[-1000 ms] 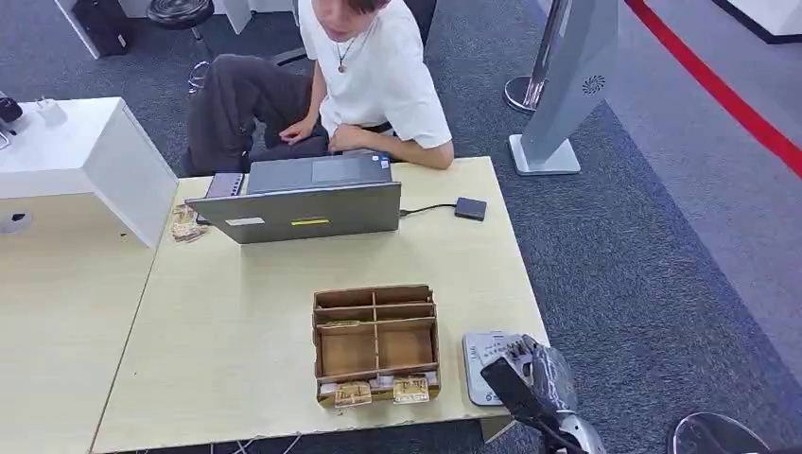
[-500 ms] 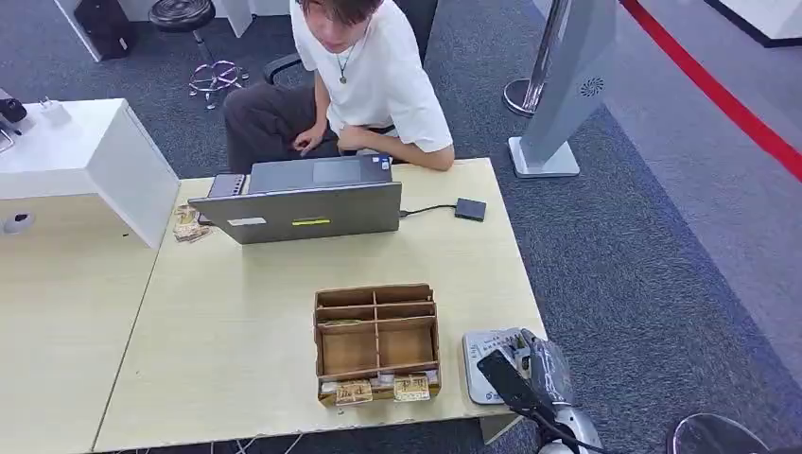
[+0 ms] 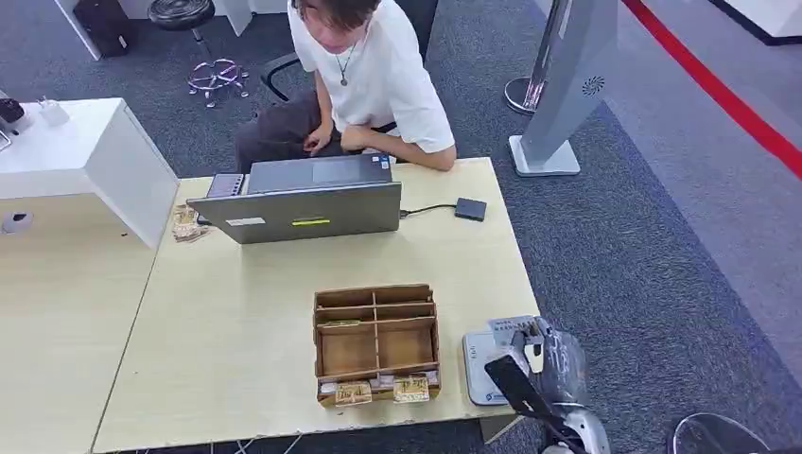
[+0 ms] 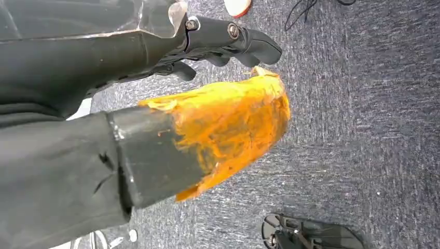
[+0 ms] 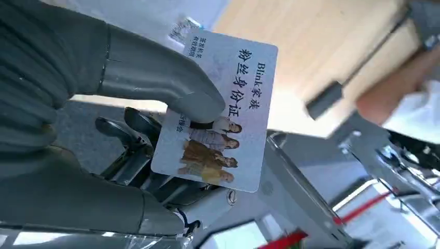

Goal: Pass the card to the sensor for recognition and then transmit it.

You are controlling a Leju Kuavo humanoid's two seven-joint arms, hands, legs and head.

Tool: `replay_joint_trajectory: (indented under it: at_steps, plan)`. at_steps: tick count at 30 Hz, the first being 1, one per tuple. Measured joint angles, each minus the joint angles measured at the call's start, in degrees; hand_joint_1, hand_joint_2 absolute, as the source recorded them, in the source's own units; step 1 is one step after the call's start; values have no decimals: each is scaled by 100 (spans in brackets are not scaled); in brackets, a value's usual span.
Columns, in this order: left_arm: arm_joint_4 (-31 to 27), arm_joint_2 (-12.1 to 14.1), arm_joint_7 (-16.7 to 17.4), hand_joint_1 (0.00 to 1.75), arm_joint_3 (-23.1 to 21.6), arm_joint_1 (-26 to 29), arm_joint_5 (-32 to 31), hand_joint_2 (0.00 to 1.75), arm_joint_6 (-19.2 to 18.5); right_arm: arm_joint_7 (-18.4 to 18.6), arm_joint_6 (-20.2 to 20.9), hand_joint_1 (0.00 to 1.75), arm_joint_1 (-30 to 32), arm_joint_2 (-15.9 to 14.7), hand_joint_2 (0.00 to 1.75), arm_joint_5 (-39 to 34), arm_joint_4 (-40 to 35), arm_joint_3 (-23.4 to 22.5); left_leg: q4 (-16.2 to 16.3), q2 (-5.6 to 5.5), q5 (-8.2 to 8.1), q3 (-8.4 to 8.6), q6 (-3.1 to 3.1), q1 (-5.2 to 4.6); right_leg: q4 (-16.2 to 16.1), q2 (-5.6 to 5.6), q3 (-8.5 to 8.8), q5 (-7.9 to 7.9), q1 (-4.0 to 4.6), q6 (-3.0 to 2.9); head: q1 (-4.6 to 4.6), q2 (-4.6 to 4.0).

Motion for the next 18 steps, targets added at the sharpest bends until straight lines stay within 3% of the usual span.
replay_joint_trajectory:
  at_steps: [5, 18]
  plan:
    - [0, -4, 0, 0, 28, -1, -7, 0, 2, -111, -214, 175, 55, 28, 175, 192, -507, 74, 0, 1, 0, -2, 0, 0, 0, 0, -1, 0, 0, 0, 0, 0]
    - [0, -9, 0, 0, 35, -7, -111, 0, 2, -190, -238, 175, -88, 118, 175, 1340, -1243, 380, 0, 0, 0, -4, 0, -1, 0, 0, -1, 1, -1, 1, 0, 0]
